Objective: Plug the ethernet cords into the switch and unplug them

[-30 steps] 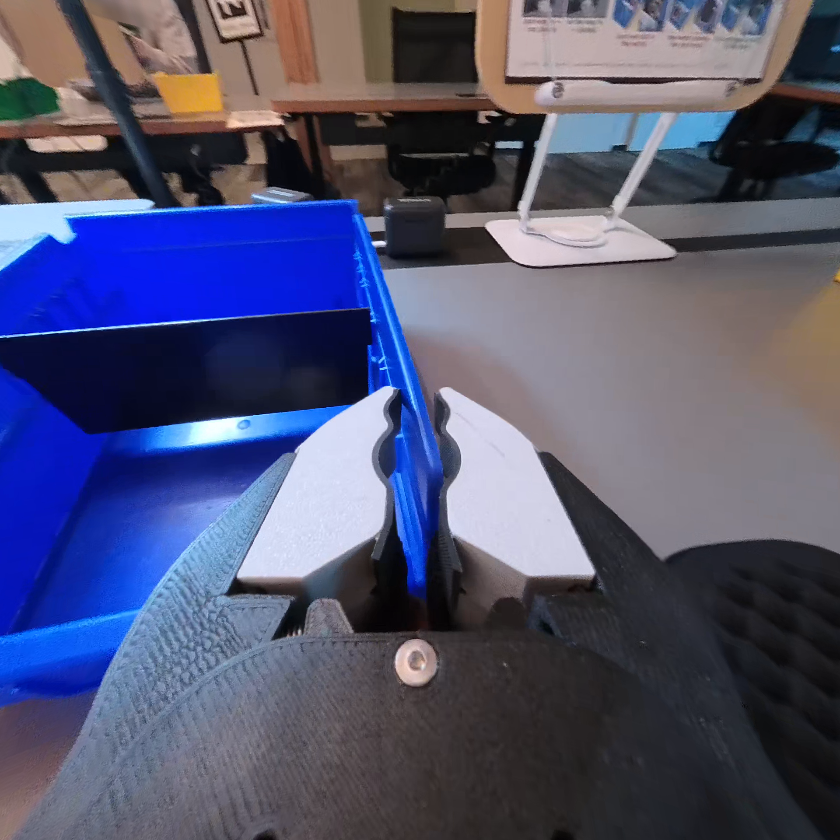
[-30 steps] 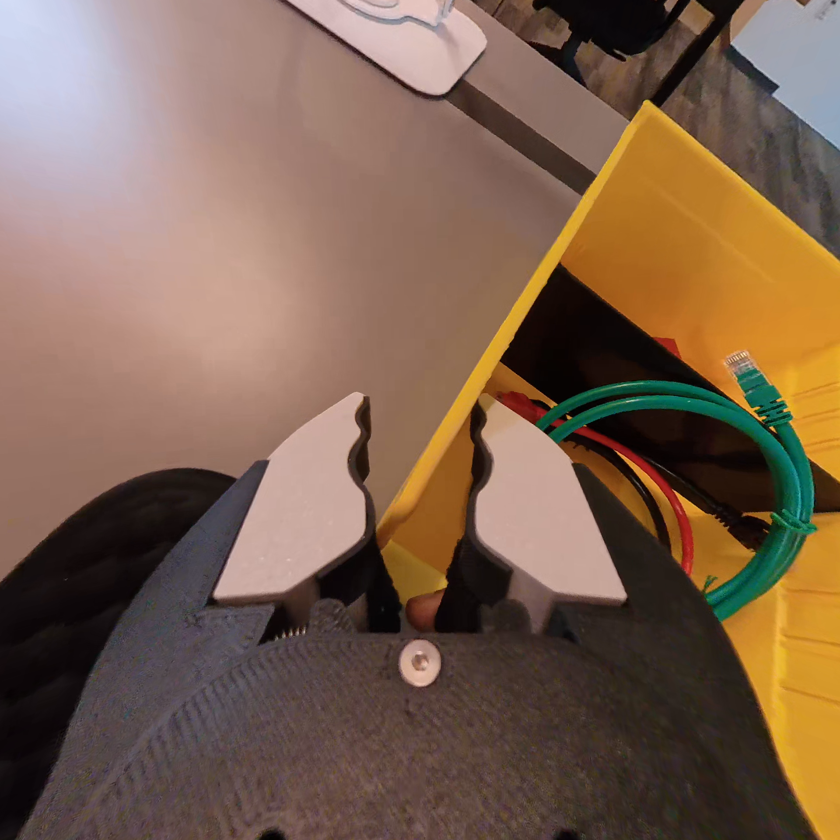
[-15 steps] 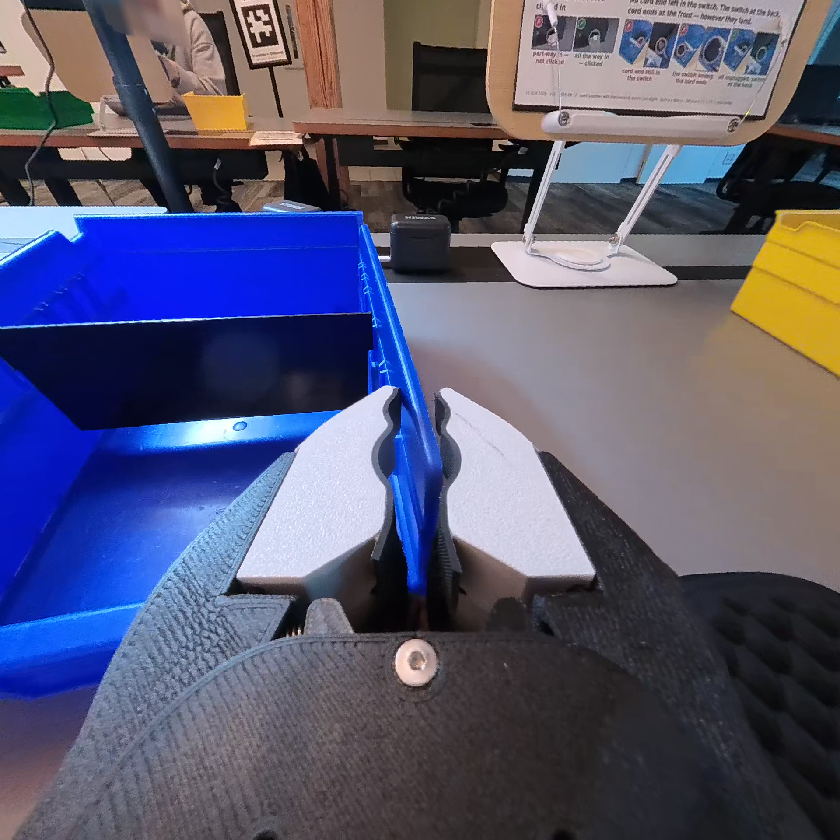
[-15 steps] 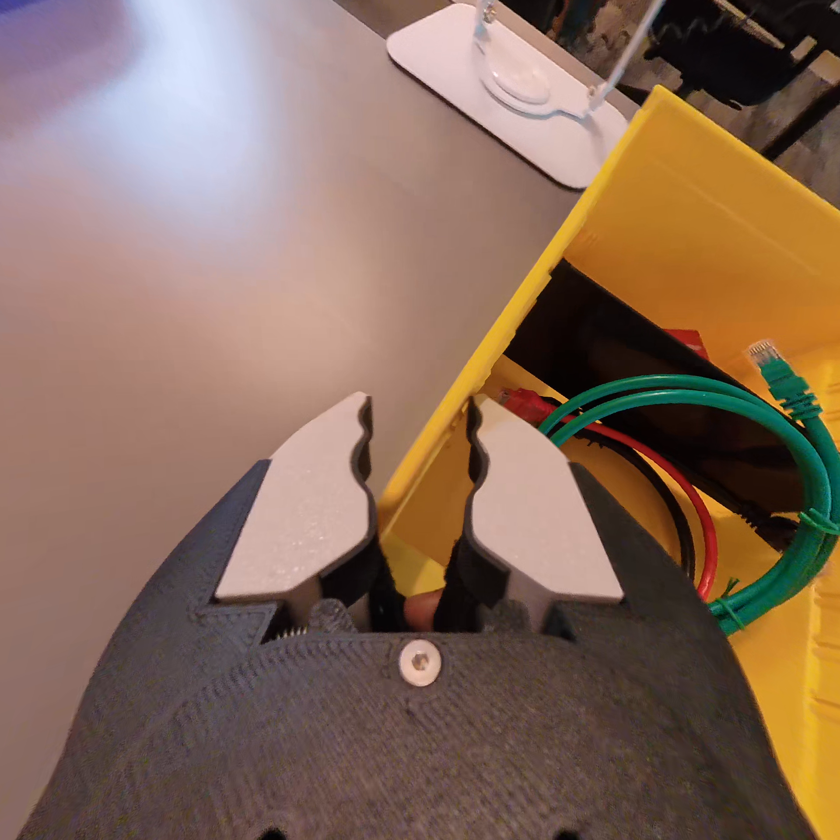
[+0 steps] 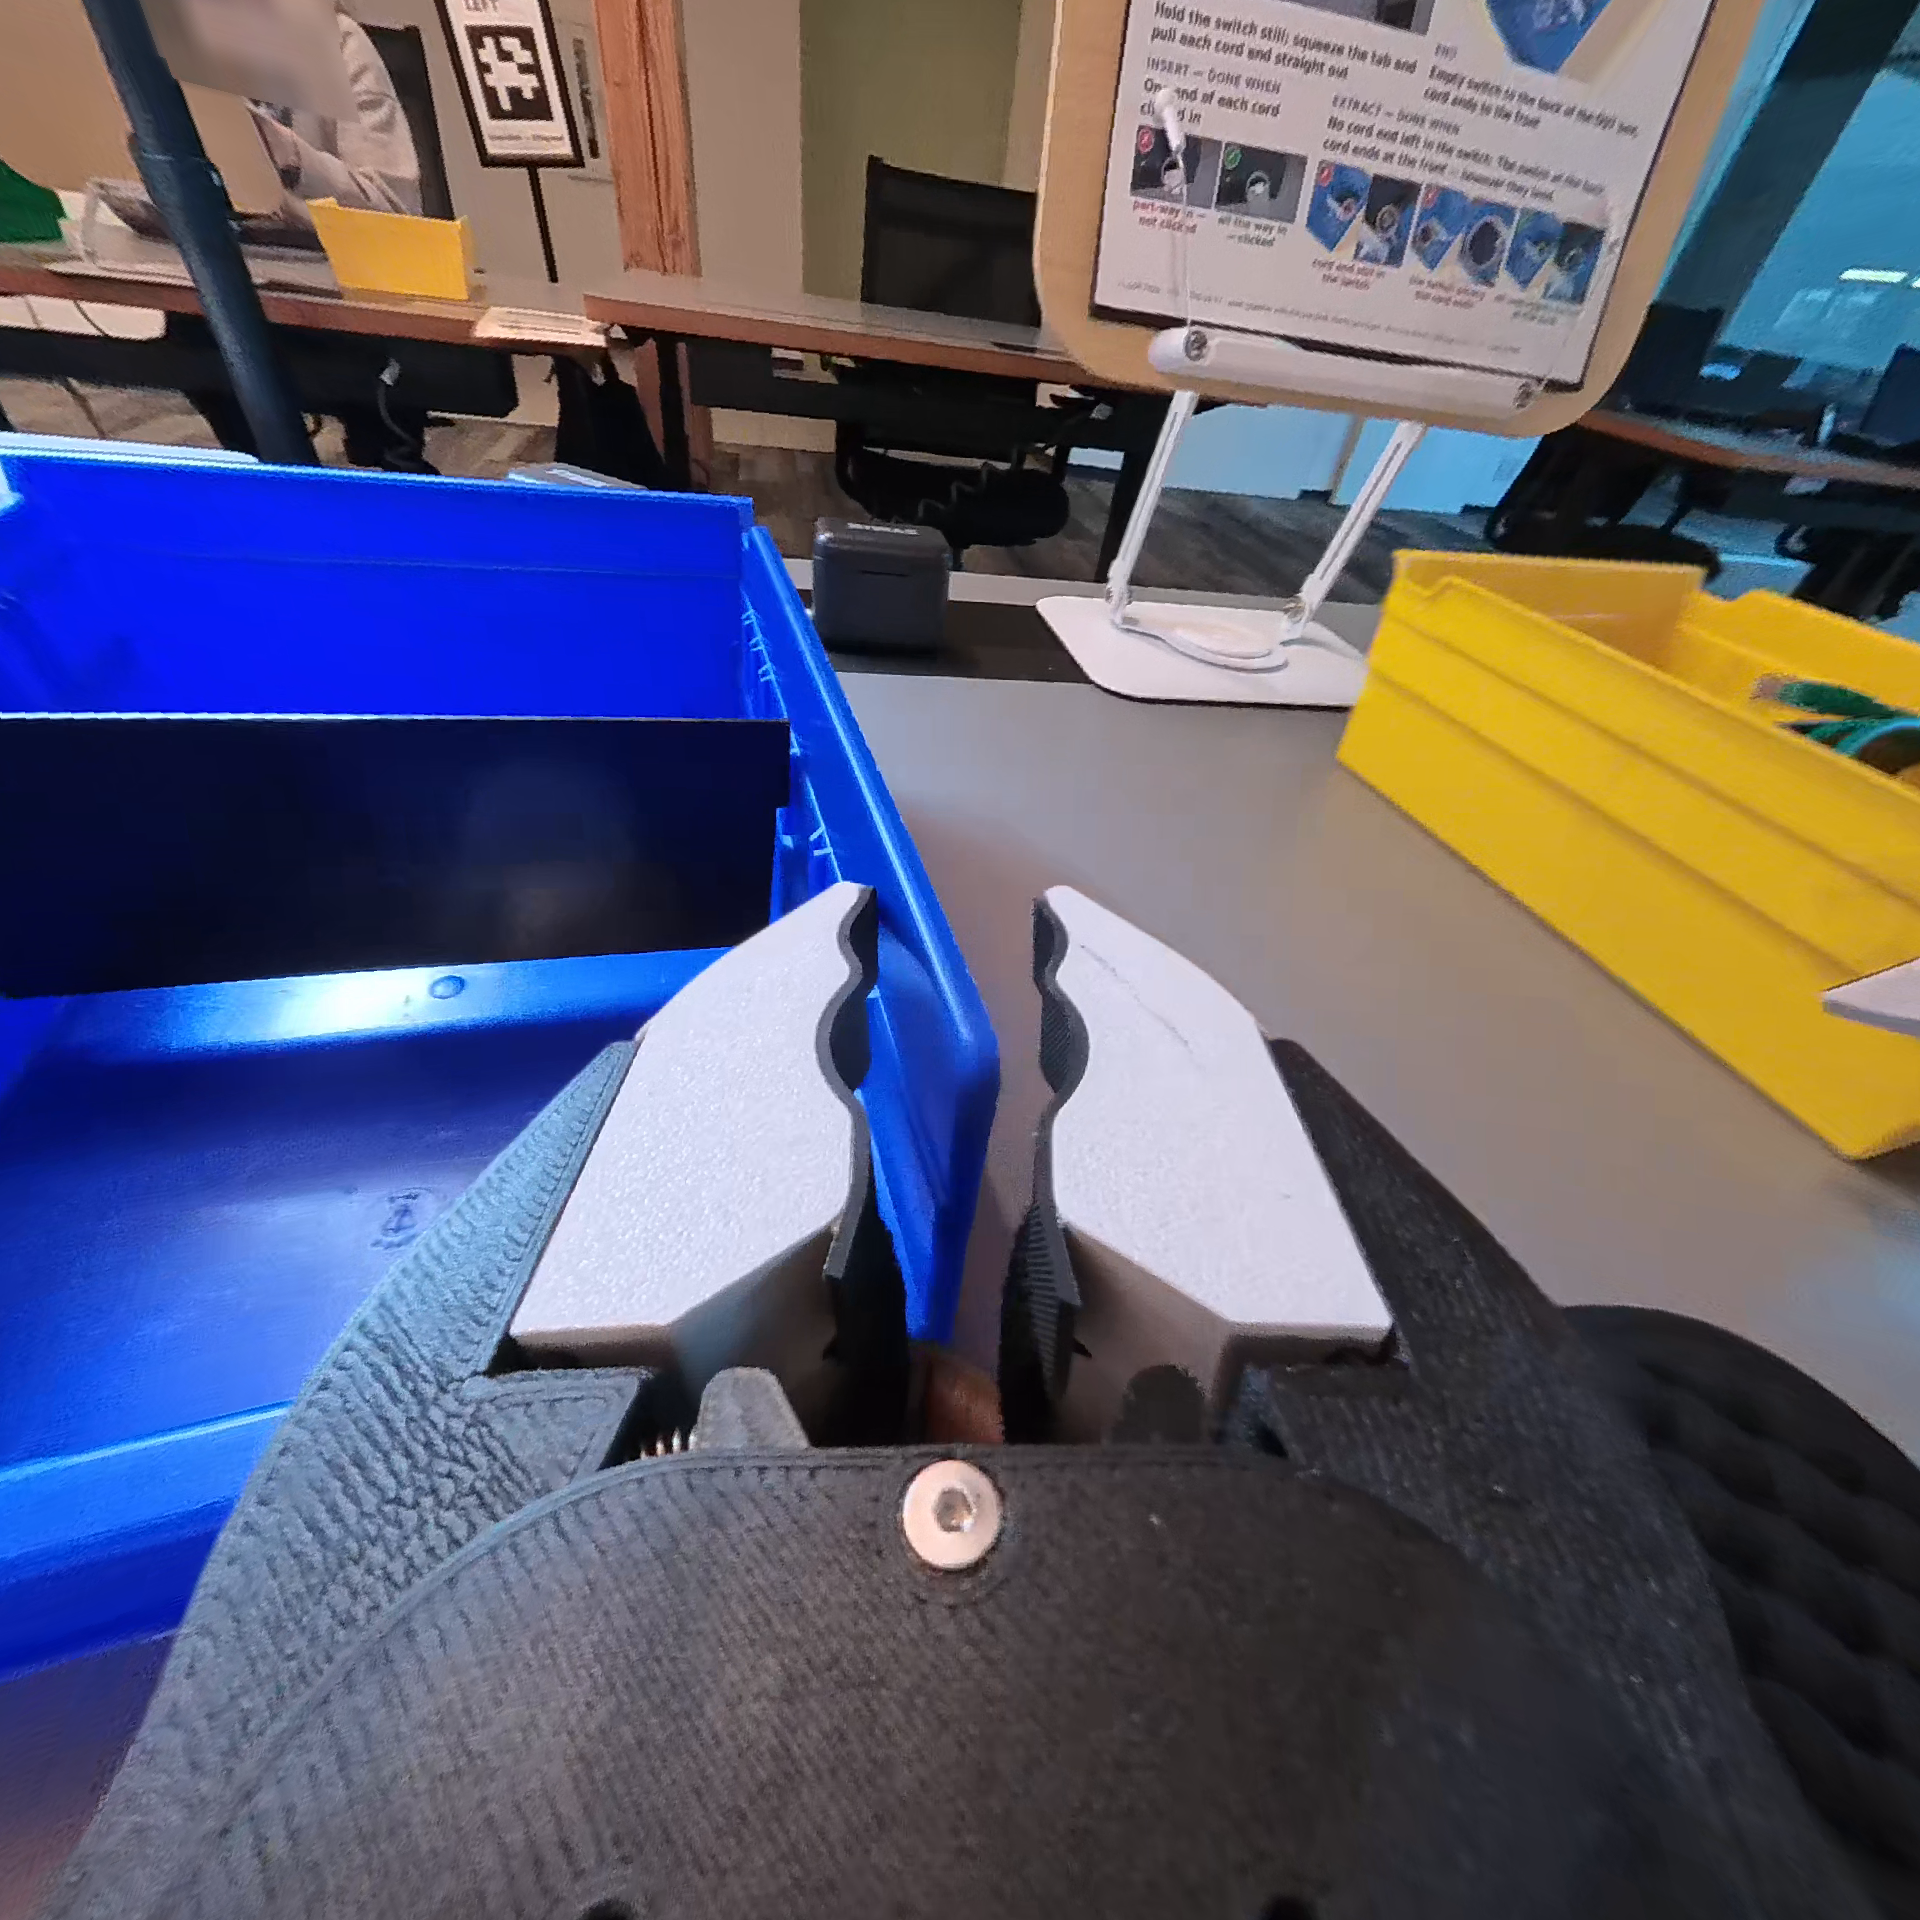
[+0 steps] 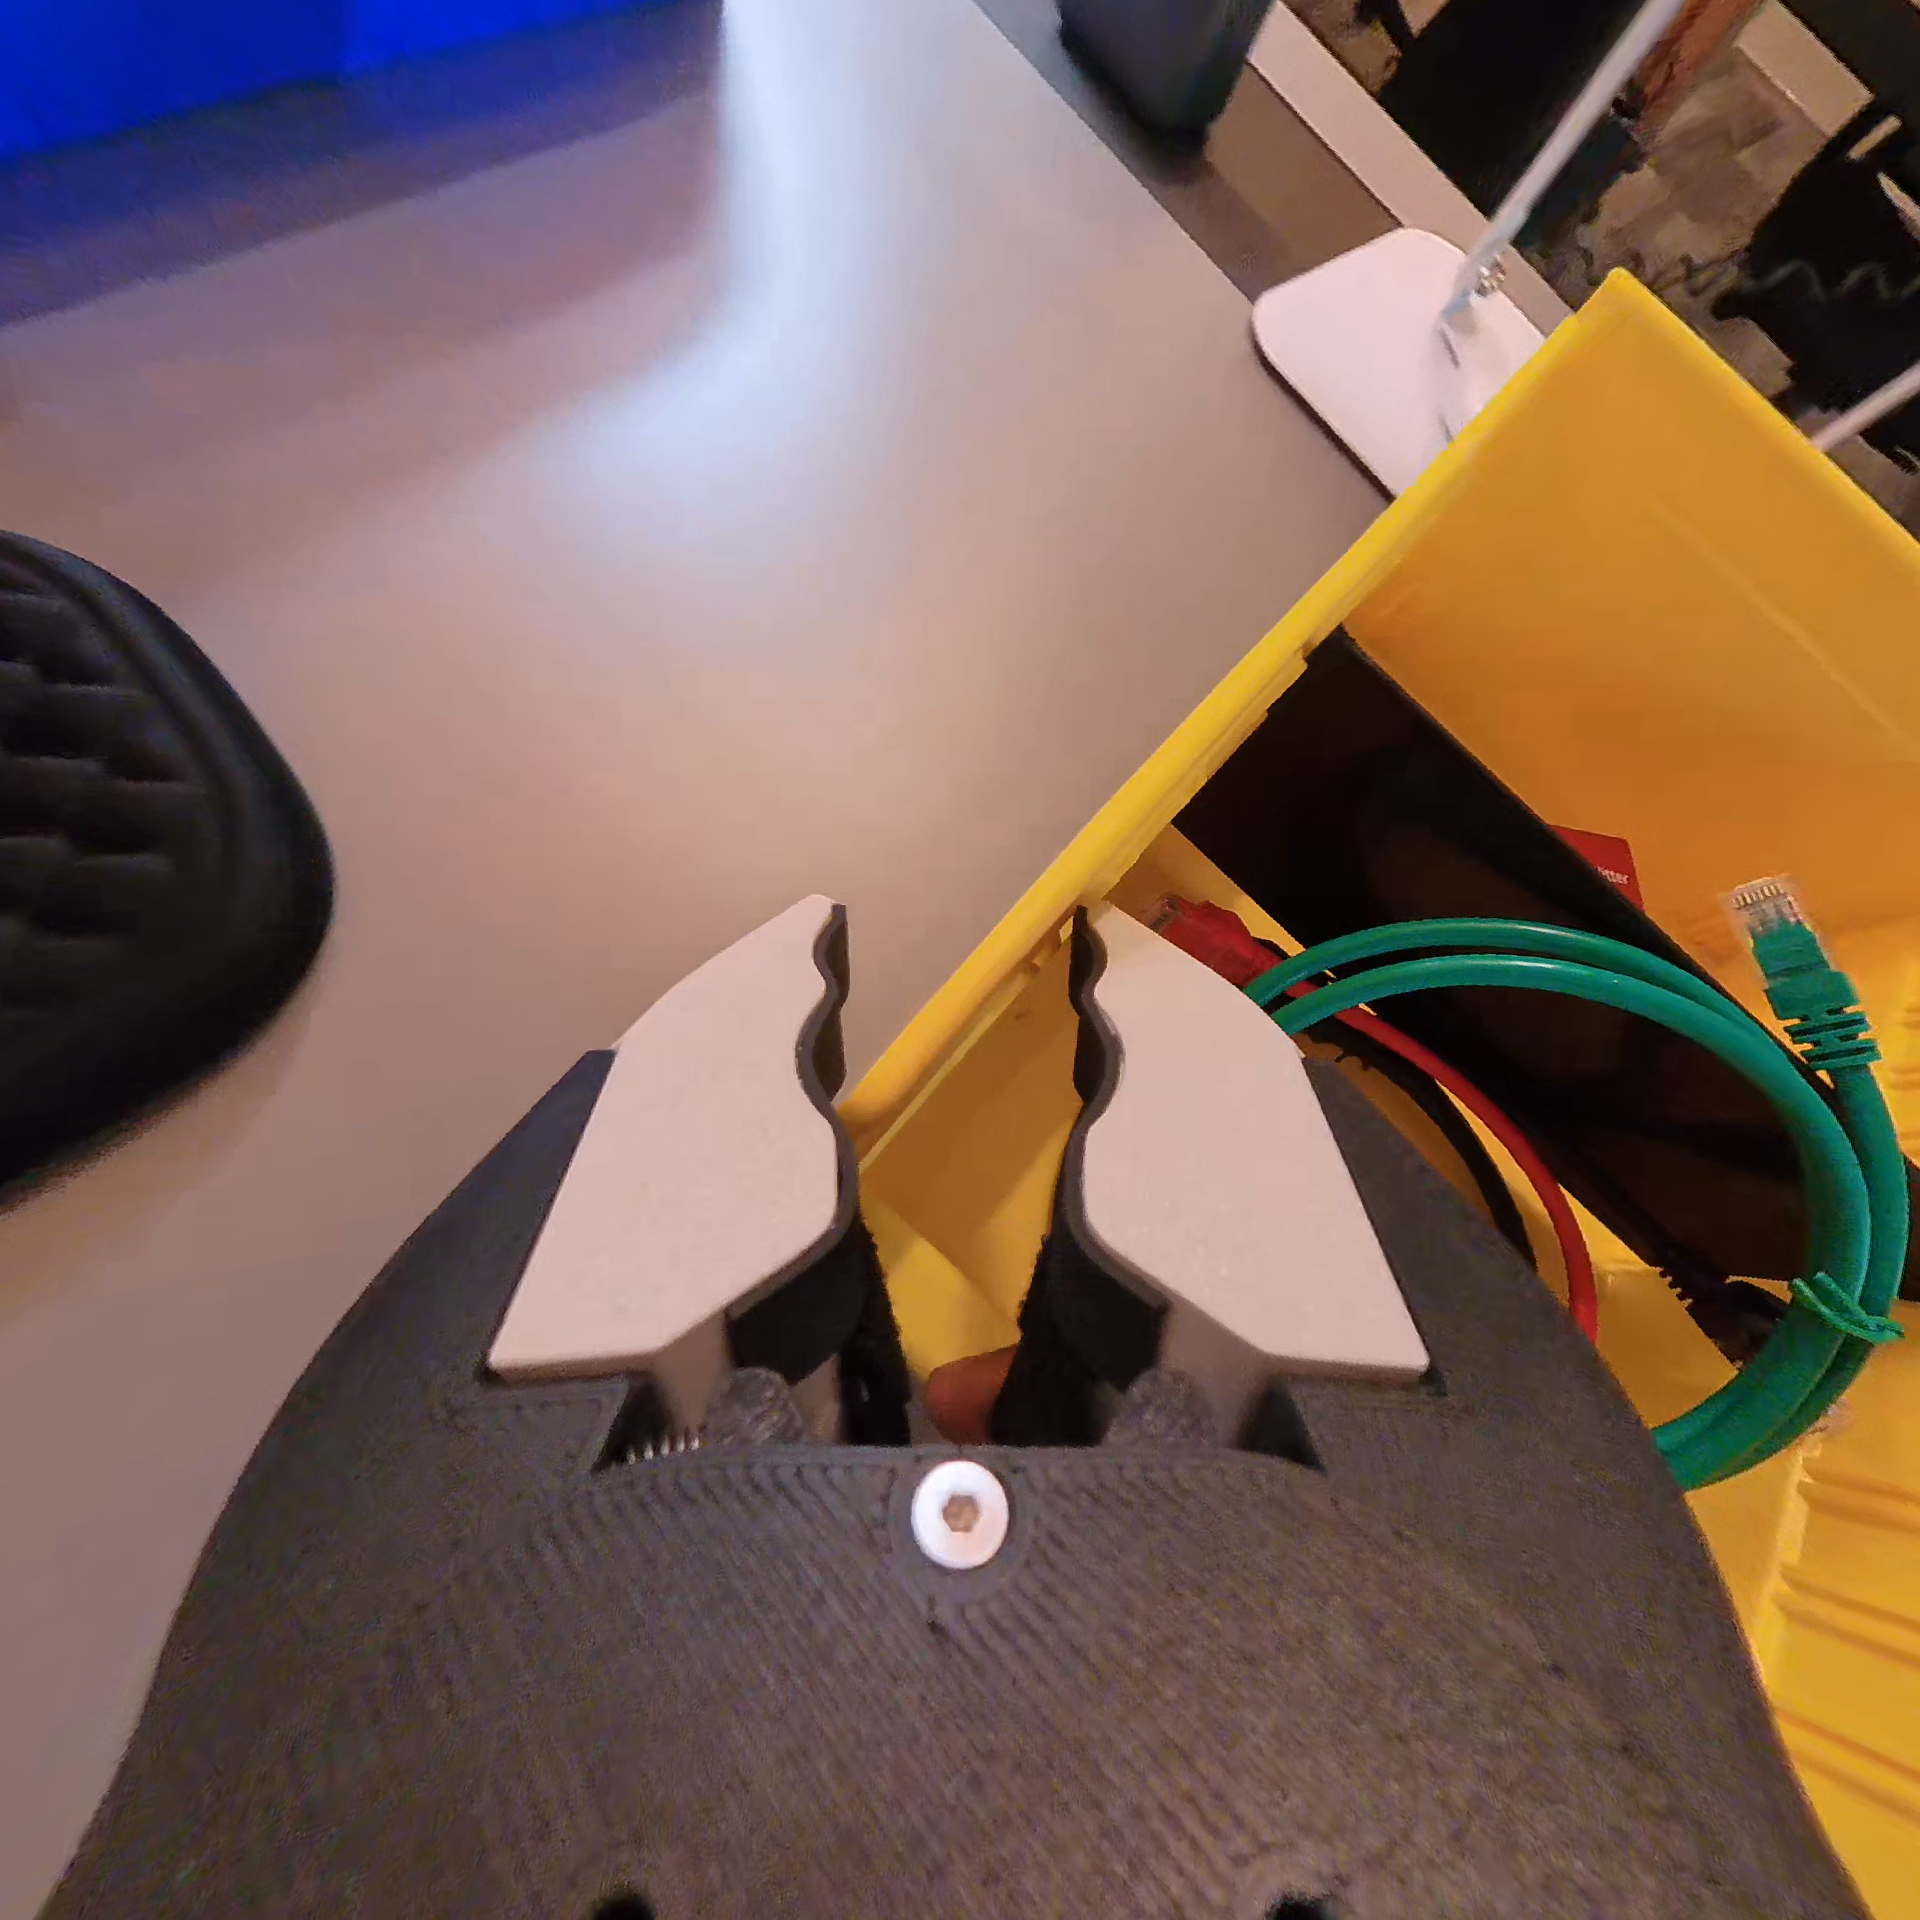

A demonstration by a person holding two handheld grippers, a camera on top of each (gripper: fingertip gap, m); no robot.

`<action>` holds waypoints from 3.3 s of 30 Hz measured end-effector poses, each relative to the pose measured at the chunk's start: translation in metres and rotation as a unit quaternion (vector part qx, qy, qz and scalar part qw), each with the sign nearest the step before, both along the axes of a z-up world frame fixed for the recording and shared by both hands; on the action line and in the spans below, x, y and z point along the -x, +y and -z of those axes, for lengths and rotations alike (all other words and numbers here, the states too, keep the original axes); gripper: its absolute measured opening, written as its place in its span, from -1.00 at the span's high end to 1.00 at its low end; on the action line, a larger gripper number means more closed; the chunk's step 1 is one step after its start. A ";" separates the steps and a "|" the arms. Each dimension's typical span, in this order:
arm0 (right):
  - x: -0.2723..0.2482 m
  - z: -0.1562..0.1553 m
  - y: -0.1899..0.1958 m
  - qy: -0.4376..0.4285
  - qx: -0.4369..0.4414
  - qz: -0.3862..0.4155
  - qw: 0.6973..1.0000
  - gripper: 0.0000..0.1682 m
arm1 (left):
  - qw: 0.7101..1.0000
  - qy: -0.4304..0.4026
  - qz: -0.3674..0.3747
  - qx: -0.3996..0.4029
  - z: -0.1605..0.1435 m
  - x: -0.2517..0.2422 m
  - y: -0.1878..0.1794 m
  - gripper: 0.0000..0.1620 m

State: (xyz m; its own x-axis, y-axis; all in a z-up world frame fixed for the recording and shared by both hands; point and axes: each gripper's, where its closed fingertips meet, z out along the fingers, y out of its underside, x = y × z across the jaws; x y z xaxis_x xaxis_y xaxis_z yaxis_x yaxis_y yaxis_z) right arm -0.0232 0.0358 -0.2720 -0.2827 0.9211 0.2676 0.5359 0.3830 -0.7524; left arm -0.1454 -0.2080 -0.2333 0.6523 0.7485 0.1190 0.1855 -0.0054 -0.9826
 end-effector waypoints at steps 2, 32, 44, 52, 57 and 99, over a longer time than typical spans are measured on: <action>0.006 0.000 -0.015 0.000 0.004 -0.015 1.000 0.50 | 1.000 -0.004 0.005 -0.008 0.000 -0.001 0.002 0.63; 0.073 -0.001 -0.150 -0.001 0.004 -0.160 0.987 0.42 | 0.985 0.041 -0.167 0.015 -0.023 0.034 -0.188 0.35; 0.087 -0.001 -0.169 -0.004 -0.011 -0.200 0.980 0.41 | 0.986 0.024 -0.157 0.043 -0.008 0.037 -0.185 0.33; 0.089 -0.001 -0.175 -0.001 -0.008 -0.262 0.965 0.40 | 0.985 0.025 -0.161 0.063 -0.008 0.037 -0.185 0.32; 0.085 0.000 -0.177 -0.005 -0.010 -0.294 0.956 0.35 | 0.981 0.037 -0.183 0.053 -0.013 0.039 -0.194 0.32; 0.090 -0.018 -0.267 0.028 0.132 -0.196 0.971 0.27 | 0.961 -0.048 -0.114 0.248 0.039 0.015 -0.200 0.88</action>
State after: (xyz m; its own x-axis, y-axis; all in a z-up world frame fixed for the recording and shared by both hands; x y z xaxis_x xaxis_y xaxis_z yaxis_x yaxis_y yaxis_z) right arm -0.1135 -0.2314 -0.2536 -0.6179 0.7838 0.0616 0.3433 0.3394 -0.8758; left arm -0.1600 -0.4081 -0.2727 0.4690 0.8507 -0.2374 0.3267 -0.4168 -0.8483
